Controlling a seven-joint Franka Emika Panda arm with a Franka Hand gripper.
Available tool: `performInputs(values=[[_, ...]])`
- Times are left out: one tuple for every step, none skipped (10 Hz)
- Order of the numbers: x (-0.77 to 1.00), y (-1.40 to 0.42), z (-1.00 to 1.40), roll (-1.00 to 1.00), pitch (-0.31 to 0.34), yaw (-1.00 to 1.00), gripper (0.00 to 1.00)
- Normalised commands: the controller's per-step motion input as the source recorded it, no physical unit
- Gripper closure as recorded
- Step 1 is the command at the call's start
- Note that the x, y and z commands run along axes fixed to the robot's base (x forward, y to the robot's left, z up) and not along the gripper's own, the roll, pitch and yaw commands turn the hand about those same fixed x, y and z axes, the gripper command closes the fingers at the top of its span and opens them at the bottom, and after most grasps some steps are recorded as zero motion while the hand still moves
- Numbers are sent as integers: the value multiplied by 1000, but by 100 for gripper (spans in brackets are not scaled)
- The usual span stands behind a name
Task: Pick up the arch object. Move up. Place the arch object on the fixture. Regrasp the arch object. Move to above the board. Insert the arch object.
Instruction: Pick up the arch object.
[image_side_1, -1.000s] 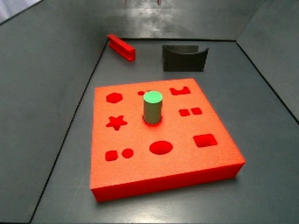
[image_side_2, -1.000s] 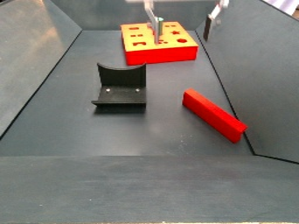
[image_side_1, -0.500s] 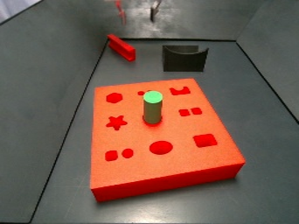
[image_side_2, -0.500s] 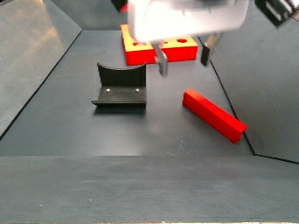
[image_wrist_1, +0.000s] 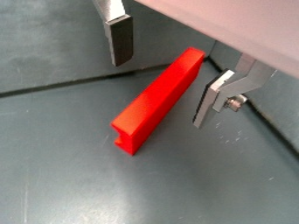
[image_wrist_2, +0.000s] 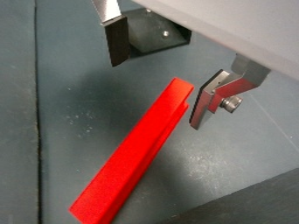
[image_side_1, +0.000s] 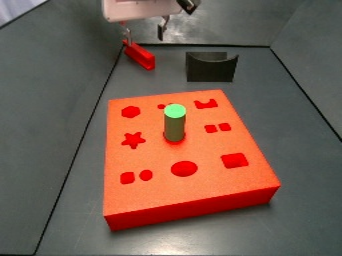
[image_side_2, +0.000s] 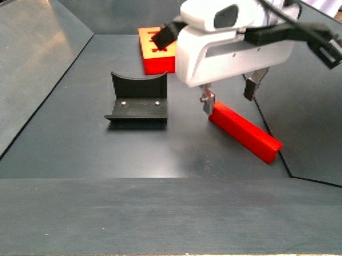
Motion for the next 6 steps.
performInputs(values=[[46, -214, -729, -167, -30, 0, 0], [100, -300, -797, -126, -11, 34, 0], [77, -209, -794, -141, 0, 0, 0], [0, 0, -640, -189, 0, 0, 0], [0, 9, -474, -134, 0, 0, 0], [0, 37, -331, -94, 0, 6, 0]])
